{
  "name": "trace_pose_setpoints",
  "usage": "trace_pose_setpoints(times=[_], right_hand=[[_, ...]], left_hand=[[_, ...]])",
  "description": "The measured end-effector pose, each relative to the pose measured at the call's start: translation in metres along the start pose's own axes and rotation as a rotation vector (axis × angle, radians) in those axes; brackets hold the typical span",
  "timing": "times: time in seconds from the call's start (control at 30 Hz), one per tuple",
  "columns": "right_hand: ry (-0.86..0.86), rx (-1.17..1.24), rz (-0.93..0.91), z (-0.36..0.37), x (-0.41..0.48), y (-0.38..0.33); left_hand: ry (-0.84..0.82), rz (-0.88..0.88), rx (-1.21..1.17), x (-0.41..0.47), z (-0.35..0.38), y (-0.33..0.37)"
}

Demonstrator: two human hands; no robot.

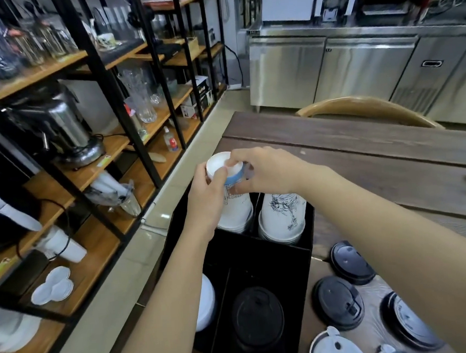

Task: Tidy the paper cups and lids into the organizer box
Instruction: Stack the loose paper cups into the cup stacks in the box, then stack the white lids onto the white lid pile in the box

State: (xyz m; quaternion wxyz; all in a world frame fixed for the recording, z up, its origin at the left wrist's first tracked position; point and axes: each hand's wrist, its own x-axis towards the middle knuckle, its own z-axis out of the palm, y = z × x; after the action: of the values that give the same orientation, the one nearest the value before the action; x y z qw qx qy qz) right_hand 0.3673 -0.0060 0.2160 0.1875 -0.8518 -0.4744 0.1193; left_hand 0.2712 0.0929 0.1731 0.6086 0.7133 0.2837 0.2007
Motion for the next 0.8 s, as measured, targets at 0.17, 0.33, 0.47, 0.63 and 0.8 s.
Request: trace_pose_setpoints(times=[0.17,0.33,0.47,0.63,0.8], right_hand=[[-0.024,-0.184,-0.007,-0.001,-0.009,-0.006],[0.177,-0.282,-0.085,-0.007,-0.042,-0.003],[0.425,-0.135,-0.078,-0.015,-0.091,0.011],[0.546,0.072,0.096,0.009,-0.160,0.044],[0.379,0.144,0.347,0.062,-0.223,0.072]], left_hand=[[0.033,0.025,0.059,-0.004,0.001,0.000],[0.121,0.047,0.142,-0.018,0.000,0.010],[0.249,0.263,0.202,-0.054,0.007,0.021],[0.068,0.606,0.284,-0.123,0.053,0.016],[-0.349,0.476,0.430,-0.192,0.099,-0.049]])
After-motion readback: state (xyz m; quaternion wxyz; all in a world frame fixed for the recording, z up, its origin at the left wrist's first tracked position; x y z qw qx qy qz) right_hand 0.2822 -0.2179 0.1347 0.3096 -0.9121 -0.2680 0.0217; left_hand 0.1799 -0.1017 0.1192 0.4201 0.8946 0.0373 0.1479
